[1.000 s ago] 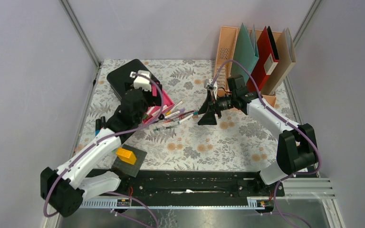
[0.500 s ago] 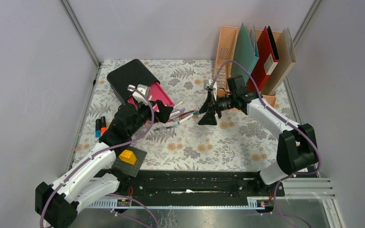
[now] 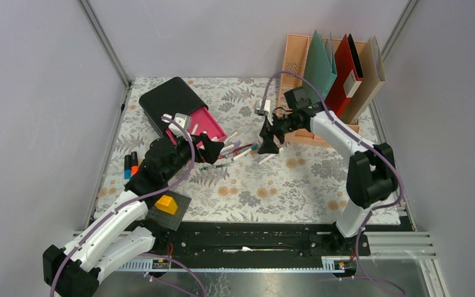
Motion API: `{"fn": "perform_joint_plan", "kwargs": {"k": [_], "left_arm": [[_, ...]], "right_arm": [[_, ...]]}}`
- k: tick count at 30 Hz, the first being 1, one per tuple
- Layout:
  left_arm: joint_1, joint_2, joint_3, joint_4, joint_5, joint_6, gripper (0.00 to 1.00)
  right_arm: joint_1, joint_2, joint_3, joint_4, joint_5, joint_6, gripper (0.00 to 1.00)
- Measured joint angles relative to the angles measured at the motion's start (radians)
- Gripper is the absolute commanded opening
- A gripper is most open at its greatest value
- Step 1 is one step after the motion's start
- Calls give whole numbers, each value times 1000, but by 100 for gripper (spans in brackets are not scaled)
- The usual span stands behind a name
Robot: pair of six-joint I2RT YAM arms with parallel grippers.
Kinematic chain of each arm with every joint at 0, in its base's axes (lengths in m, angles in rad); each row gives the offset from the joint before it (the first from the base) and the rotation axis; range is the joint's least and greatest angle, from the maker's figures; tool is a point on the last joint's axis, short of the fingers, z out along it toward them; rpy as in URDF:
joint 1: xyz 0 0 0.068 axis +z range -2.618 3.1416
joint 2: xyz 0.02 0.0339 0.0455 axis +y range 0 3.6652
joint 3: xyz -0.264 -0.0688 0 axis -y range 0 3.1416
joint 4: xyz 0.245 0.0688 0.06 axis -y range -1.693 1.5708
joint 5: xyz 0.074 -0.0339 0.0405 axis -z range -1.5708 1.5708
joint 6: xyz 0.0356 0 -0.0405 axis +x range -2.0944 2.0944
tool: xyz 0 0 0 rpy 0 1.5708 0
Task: Organize the desk
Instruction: Pick up the stationery from the center of the board.
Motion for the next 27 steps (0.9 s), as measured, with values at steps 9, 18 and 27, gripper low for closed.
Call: {"fn": "perform_joint_plan", "kwargs": {"k": [9, 18, 27], "left_arm": [[0, -76, -51, -18, -14, 0, 99], [2, -119, -77, -40, -30, -1, 99], [2, -120, -77, -53, -32, -1, 99]], "right_arm": [[74, 193, 204, -164, 265, -319, 85], [143, 311, 211, -151, 444, -372, 64], [142, 356, 211, -87, 580, -335, 56]]}}
